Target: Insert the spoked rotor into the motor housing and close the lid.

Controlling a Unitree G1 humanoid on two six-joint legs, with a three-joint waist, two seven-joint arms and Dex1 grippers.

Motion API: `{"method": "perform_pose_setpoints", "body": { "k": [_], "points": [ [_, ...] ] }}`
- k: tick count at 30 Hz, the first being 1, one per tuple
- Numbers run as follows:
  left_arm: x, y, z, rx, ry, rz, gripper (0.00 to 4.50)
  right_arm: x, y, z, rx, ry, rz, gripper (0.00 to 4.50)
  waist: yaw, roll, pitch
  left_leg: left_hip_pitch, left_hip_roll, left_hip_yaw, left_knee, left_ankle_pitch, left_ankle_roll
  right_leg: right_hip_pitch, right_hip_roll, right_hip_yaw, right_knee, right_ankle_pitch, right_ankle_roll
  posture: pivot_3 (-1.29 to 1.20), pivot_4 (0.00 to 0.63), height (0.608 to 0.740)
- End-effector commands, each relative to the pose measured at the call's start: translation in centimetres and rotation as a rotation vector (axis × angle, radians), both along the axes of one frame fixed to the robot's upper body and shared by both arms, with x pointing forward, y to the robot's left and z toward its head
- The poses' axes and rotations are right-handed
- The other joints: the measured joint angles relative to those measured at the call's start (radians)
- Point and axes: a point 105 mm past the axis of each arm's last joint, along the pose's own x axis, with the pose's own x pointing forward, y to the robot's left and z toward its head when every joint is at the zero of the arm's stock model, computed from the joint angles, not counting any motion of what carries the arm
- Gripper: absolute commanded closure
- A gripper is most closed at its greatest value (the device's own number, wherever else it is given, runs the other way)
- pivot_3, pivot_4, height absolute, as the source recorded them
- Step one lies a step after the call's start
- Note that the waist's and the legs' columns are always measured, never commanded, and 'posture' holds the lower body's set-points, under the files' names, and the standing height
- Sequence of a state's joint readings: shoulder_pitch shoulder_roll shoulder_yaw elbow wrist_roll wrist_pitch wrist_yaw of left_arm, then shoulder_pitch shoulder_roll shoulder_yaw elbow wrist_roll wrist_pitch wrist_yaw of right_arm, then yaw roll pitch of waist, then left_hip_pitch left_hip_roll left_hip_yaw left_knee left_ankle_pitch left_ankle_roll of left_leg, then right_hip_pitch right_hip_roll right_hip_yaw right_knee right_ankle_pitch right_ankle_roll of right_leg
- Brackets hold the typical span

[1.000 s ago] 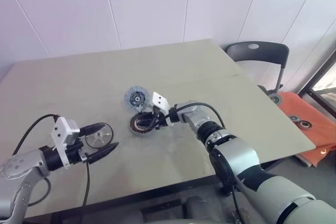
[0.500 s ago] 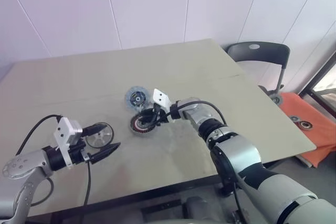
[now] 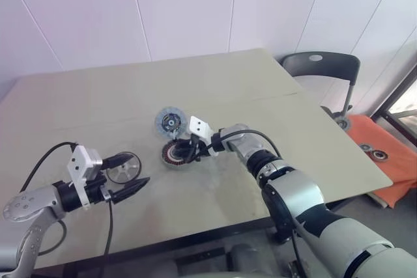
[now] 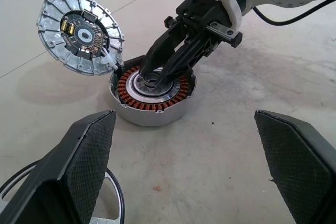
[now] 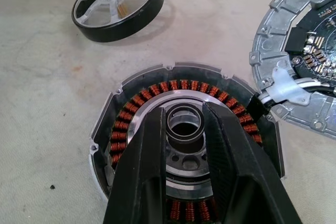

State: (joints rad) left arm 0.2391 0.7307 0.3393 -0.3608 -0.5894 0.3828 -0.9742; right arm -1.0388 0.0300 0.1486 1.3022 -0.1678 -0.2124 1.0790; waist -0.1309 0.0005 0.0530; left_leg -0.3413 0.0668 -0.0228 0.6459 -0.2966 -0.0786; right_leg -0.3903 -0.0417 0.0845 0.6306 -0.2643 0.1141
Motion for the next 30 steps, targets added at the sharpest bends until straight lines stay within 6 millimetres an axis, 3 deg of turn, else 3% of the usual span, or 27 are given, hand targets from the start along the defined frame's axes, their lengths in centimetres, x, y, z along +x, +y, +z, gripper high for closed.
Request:
{"method": "perform_pose_setpoints", "body": {
  "k": [1, 29, 30],
  "points": [
    [0.19, 0.04, 0.89, 0.011, -0.044, -0.004, 0.0, 0.23, 0.22, 0.64, 0.013, -0.03, 0.003, 3.84, 0.0, 0.0, 0.0, 0.0, 0.0, 0.0, 0.0, 0.0, 0.0, 0.0, 0.0, 0.0, 0.0, 0.0, 0.0, 0.0, 0.0, 0.74],
    [0.29, -0.06, 0.96, 0.013, -0.048, -0.01, 0.0, -0.19, -0.19, 0.0, 0.008, -0.006, 0.019, 3.84, 0.0, 0.0, 0.0, 0.0, 0.0, 0.0, 0.0, 0.0, 0.0, 0.0, 0.0, 0.0, 0.0, 0.0, 0.0, 0.0, 0.0, 0.74],
    [0.29, -0.06, 0.96, 0.014, -0.048, -0.01, 0.0, -0.21, -0.17, -0.03, 0.008, -0.006, 0.019, 3.49, 0.0, 0.0, 0.0, 0.0, 0.0, 0.0, 0.0, 0.0, 0.0, 0.0, 0.0, 0.0, 0.0, 0.0, 0.0, 0.0, 0.0, 0.74]
  ]
}}
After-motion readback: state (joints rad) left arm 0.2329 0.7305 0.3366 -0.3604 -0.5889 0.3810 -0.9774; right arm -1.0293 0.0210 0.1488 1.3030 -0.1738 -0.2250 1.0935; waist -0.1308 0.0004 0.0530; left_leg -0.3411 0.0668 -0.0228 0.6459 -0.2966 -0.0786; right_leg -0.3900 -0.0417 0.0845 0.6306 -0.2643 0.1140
